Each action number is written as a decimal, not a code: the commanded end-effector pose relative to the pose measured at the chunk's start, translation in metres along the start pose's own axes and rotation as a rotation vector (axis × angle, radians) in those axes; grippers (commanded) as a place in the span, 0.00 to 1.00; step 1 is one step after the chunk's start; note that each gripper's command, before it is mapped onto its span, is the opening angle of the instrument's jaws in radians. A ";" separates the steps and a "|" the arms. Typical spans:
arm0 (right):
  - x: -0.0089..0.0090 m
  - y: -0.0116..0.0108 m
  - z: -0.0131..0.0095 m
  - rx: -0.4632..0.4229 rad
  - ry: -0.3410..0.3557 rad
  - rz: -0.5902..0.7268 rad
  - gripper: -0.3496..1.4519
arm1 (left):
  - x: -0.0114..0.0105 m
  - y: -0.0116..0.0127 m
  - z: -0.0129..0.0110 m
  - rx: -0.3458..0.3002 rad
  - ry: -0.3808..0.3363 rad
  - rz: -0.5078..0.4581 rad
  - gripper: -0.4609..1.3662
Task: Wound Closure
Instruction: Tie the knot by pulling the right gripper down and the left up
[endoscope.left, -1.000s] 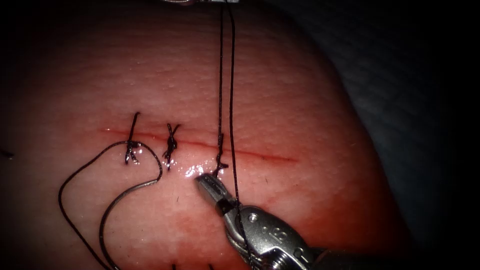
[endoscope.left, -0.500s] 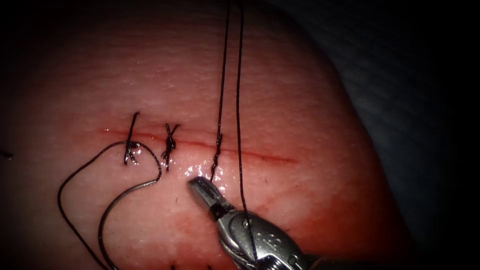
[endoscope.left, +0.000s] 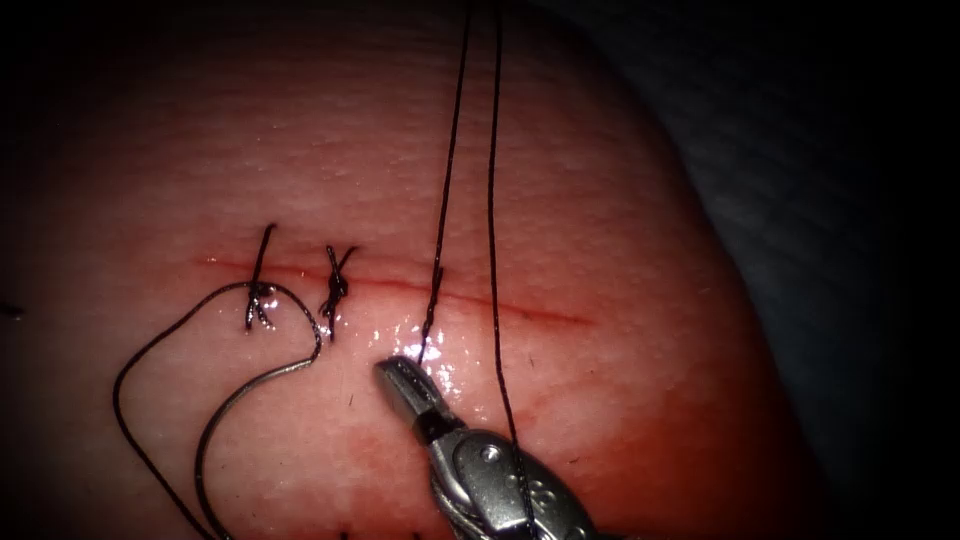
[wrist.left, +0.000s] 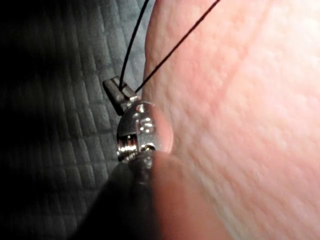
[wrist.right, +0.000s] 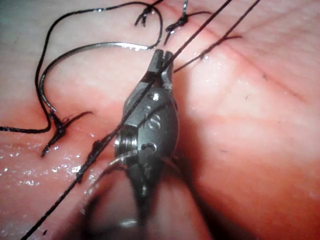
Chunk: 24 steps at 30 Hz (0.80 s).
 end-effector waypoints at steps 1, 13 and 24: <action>-0.0004 0.0000 0.0000 0.000 -0.009 0.001 0.00 | -0.0001 0.0001 0.0002 -0.004 -0.006 0.006 0.06; -0.0025 -0.0002 -0.0009 0.000 -0.028 0.005 0.00 | -0.0014 0.0000 0.0008 0.001 -0.015 0.016 0.06; -0.0028 -0.0004 -0.0009 0.005 -0.045 0.003 0.00 | -0.0015 -0.0003 0.0007 0.001 -0.016 0.019 0.06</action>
